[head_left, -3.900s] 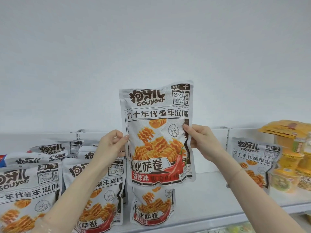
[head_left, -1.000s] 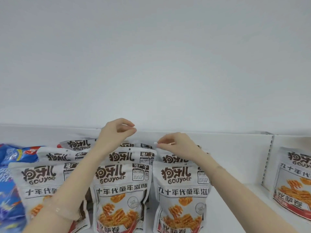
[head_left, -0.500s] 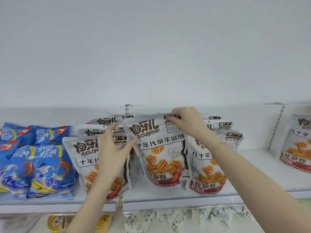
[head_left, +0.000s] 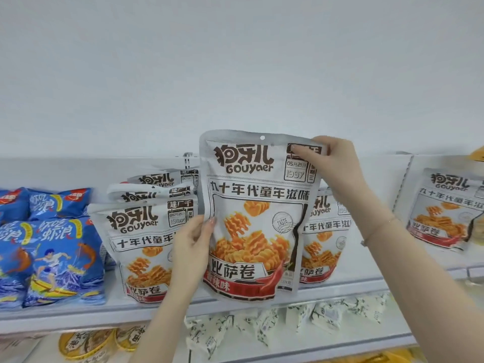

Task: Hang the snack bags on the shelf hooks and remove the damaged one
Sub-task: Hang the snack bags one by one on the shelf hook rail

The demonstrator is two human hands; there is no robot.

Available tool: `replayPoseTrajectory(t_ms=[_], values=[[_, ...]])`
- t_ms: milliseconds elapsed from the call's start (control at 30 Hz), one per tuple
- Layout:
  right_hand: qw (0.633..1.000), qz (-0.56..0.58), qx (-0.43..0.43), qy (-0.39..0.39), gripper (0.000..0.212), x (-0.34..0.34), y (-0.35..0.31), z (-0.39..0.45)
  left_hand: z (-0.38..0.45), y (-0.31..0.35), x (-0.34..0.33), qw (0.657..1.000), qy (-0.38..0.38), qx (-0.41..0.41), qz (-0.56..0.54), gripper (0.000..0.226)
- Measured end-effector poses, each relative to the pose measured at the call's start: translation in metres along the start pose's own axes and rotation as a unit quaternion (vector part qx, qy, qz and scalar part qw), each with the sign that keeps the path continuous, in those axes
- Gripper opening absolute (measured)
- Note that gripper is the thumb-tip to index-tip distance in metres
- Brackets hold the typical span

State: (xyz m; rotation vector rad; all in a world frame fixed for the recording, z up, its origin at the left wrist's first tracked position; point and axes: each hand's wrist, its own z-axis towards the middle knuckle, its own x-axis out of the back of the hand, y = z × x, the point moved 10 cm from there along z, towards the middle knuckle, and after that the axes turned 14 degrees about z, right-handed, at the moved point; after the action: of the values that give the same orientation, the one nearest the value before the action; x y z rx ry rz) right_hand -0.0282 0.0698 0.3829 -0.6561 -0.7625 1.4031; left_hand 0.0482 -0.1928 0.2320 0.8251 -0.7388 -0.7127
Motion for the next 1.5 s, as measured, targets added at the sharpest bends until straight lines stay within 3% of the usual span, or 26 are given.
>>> replayPoseTrajectory(t_ms=[67,200,300,333,433,533,633,767,933,1033,1167,1233,1300,1400,1500], values=[[0.993,0.093,-0.072,0.019,0.034,0.005,0.025,-0.021,-0.005,0.003,0.004,1.0,0.021,0.001,-0.02,0.038],[0.976,0.122,-0.179,-0.035,0.037,-0.014,0.086,-0.086,-0.011,-0.004,0.008,0.997,0.039,0.029,-0.053,0.037],[0.982,0.126,-0.143,-0.006,0.071,-0.019,0.102,-0.11,-0.013,-0.01,0.005,0.997,0.036,0.037,-0.048,0.04],[0.988,0.106,-0.113,0.01,0.07,-0.017,0.099,-0.112,-0.013,-0.011,0.004,0.998,0.035,0.036,-0.042,0.04],[0.999,0.006,-0.045,0.012,0.034,-0.017,0.086,-0.114,-0.015,-0.02,-0.001,0.998,0.025,0.044,-0.049,0.041],[0.996,-0.084,-0.017,0.0,0.035,-0.017,0.086,-0.109,-0.017,-0.028,-0.004,0.995,0.018,0.075,-0.062,0.034],[0.997,0.005,-0.07,-0.028,0.04,-0.018,0.109,-0.102,-0.016,-0.034,-0.006,0.989,0.011,0.112,-0.094,0.033],[0.966,0.179,-0.185,-0.026,0.032,-0.022,0.136,-0.103,-0.008,-0.044,-0.008,0.986,-0.014,0.135,-0.101,0.035],[0.955,0.215,-0.206,-0.02,0.032,-0.029,0.141,-0.096,0.003,-0.049,-0.007,0.987,-0.021,0.133,-0.09,0.029],[0.963,0.188,-0.196,-0.003,0.03,-0.031,0.145,-0.086,0.011,-0.042,-0.004,0.994,-0.014,0.1,-0.037,0.013],[0.973,0.147,-0.177,0.027,0.03,-0.043,0.154,-0.081,0.021,-0.043,-0.015,0.99,-0.054,0.086,0.099,0.036],[0.982,0.107,-0.155,0.031,0.033,-0.049,0.162,-0.083,0.018,-0.049,-0.031,0.984,-0.111,0.12,0.062,0.036],[0.982,0.101,-0.152,0.04,0.036,-0.051,0.178,-0.087,0.016,-0.052,-0.044,0.984,-0.137,0.113,0.034,0.057],[0.977,0.099,-0.184,0.038,0.038,-0.053,0.199,-0.093,0.016,-0.068,-0.056,0.987,-0.103,0.105,0.064,0.083],[0.97,0.067,-0.234,0.016,0.037,-0.056,0.213,-0.098,0.016,-0.082,-0.058,0.988,-0.039,0.116,0.091,0.077]])
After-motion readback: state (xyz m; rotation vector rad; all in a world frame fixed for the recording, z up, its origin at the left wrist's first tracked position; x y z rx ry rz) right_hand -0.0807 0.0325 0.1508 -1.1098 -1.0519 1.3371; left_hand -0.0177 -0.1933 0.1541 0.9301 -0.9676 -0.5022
